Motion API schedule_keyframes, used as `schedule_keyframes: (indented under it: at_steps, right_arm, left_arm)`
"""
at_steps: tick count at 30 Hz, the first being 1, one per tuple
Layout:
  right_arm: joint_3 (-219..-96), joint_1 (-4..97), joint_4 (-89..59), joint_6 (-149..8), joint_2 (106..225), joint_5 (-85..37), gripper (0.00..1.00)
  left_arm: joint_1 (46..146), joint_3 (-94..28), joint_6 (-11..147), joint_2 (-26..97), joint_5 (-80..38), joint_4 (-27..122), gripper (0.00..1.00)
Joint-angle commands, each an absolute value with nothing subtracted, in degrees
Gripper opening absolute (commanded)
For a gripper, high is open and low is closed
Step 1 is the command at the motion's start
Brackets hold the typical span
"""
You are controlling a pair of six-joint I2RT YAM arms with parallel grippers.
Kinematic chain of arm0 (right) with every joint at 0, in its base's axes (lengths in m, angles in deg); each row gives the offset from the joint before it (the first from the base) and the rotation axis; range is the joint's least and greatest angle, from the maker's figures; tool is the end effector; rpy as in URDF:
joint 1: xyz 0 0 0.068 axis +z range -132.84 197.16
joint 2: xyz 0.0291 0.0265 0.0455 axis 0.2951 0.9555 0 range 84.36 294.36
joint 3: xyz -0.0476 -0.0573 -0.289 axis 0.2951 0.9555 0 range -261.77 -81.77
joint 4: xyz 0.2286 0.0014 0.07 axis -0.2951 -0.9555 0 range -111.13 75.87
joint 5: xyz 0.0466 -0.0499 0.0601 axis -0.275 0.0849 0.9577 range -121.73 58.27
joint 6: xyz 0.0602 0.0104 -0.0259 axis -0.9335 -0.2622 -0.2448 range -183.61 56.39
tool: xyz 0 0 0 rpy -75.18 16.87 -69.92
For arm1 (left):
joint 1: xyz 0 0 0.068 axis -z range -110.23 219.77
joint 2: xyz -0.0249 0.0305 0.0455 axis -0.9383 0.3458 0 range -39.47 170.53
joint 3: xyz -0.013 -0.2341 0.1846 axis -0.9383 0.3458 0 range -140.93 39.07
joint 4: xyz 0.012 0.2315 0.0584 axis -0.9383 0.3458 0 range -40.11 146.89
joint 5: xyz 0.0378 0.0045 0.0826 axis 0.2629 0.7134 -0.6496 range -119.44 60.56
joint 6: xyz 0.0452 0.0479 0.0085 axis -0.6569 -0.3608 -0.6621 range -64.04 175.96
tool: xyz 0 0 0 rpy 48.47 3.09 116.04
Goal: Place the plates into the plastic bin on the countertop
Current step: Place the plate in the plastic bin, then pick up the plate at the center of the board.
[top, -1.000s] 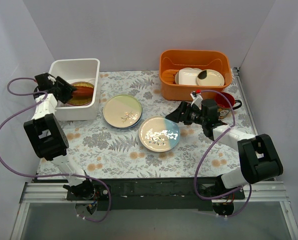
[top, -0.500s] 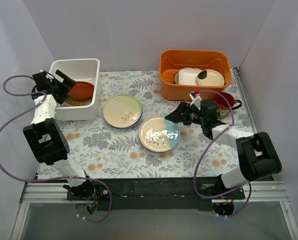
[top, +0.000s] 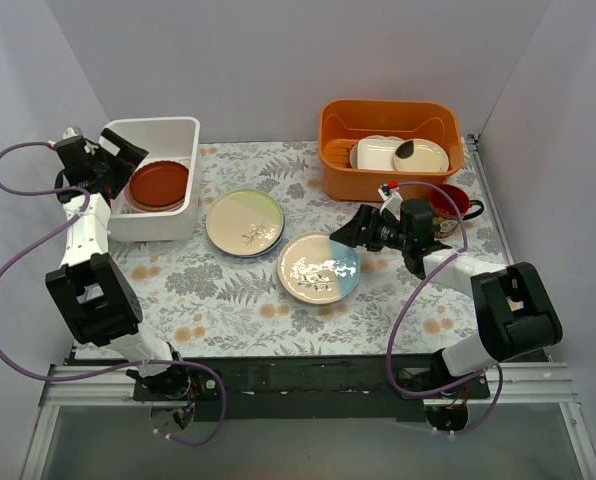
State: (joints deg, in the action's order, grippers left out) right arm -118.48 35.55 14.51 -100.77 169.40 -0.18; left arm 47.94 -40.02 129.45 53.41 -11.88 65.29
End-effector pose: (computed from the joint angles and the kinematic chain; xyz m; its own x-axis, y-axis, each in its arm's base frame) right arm 0.2746 0.1203 0.2377 -0.6996 0.3100 -0.6438 -0.3937 0.5847 0.7093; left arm 0.3511 0.1236 0.3485 -0.0232 -0.9940 -0.1070 -0.4653 0.1054 -0.8789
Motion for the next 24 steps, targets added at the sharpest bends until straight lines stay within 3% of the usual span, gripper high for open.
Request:
schedule_keyframes:
  at_steps: [1,24]
  right_arm:
    - [-119.9,35.8,14.9,-98.9,169.4,-0.3,0.97]
    - [-125.1,34.2,-2.7,-88.1,172.5,-10.0,0.97]
  left_arm:
    - [48.3,-39.5,129.1,50.4,-12.4,65.0,0.98]
    - [60.0,-42.8,122.1,52.5,17.7,56.9,0.98]
